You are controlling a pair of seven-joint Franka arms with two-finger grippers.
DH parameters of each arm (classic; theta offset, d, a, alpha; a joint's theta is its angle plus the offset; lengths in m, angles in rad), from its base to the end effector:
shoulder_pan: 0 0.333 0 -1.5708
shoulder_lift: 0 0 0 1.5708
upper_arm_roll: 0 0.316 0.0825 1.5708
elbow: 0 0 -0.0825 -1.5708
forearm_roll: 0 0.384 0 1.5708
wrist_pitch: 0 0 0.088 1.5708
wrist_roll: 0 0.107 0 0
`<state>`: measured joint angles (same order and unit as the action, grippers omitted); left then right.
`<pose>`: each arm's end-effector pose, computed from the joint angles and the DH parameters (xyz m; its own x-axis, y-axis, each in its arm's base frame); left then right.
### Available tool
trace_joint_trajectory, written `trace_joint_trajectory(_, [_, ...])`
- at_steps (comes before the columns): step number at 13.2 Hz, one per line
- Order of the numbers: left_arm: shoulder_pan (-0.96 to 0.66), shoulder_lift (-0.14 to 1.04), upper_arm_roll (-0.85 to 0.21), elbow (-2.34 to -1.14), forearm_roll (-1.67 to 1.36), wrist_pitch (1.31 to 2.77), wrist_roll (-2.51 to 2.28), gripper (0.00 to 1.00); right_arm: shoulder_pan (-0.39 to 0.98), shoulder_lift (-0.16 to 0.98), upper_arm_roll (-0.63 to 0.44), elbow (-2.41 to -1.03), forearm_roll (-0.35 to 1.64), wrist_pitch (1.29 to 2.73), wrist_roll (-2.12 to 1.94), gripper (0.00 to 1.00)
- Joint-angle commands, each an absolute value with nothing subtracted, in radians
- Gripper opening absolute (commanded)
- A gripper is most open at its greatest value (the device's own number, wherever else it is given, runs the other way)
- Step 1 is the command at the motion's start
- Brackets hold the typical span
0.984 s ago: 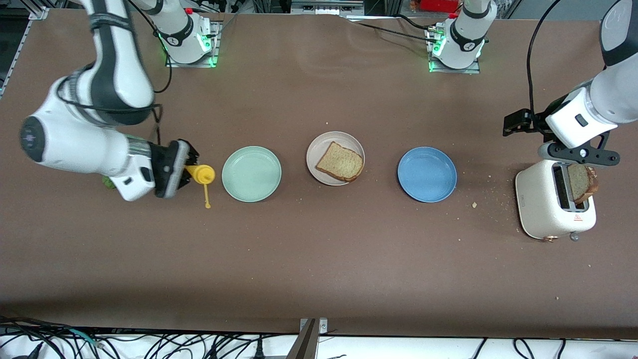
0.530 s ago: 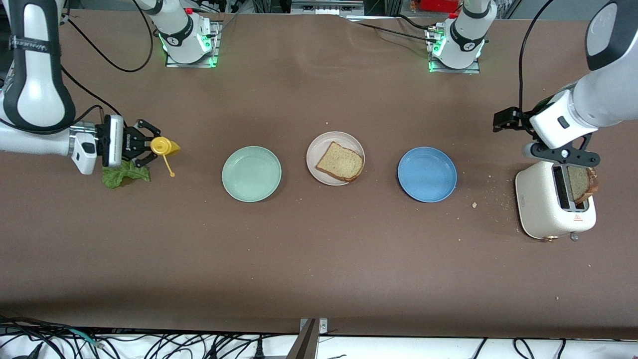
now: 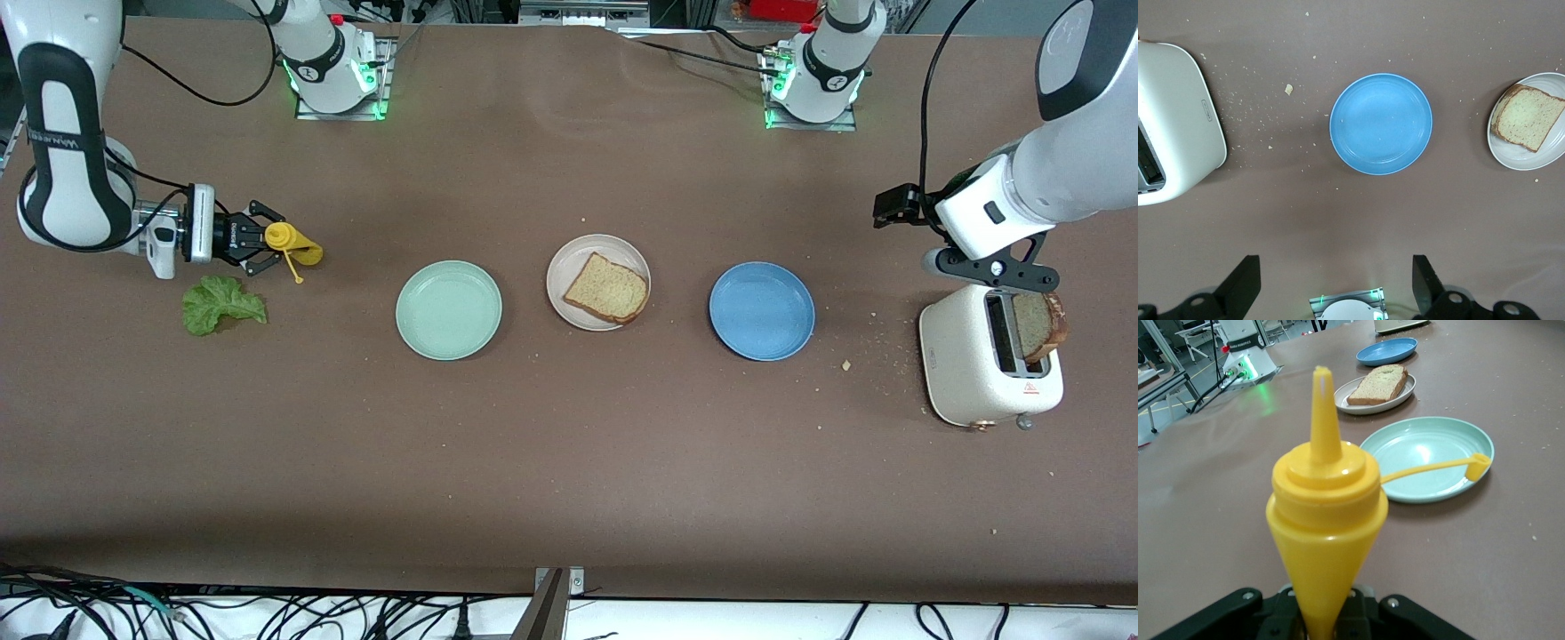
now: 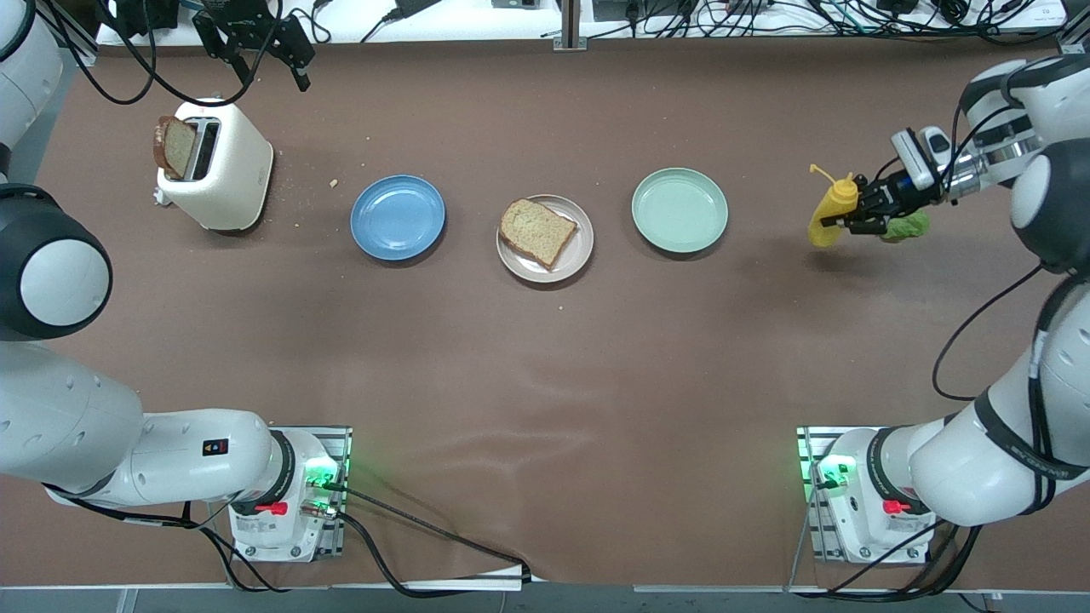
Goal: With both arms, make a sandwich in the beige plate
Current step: 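Carry the yellow bottle back and set it down beside the lettuce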
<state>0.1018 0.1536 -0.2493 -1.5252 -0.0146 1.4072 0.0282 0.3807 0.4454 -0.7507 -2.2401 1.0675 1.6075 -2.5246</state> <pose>0.5705 -0.0766 0.5492 0.9483 -0.1791 -0.2619 -0.1693 -0.9838 0.0597 0.4579 -0.0948 0.1981 0.1592 0.5494 0.8203 0.9784 0.0232 -0.2055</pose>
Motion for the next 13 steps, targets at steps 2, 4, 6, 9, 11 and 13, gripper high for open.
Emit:
trace_joint_trajectory(2, [0.100,0.147,-0.250,-1.514,0.006,1.387,0.041,1.00,0.347,0.569,-0.746,-2.215,1.164,1.517,-2.678,0.00])
trace_joint_trajectory(4, [0.098,0.147,-0.250,-1.514,0.006,1.387,0.041,1.00,0.345,0.594,-0.744,-2.204,1.178,1.513,-2.692,0.00])
trace_joint_trajectory(6, [0.097,0.147,-0.253,-1.514,0.006,1.387,0.041,1.00,0.345,0.604,-0.744,-2.203,1.178,1.514,-2.692,0.00])
trace_joint_trajectory(9, [0.098,0.141,-0.253,-1.511,0.006,1.381,0.041,1.00,0.339,0.627,-0.744,-2.192,1.178,1.513,-2.694,0.02])
trace_joint_trajectory(11, [0.095,0.144,-0.256,-1.488,0.021,1.381,0.041,1.00,0.341,0.627,-0.744,-2.192,1.189,1.511,-2.694,0.25])
trace_joint_trajectory(13, [0.071,0.147,-0.255,-1.474,0.032,1.379,0.040,1.00,0.341,0.627,-0.742,-2.192,1.192,1.509,-2.692,0.49])
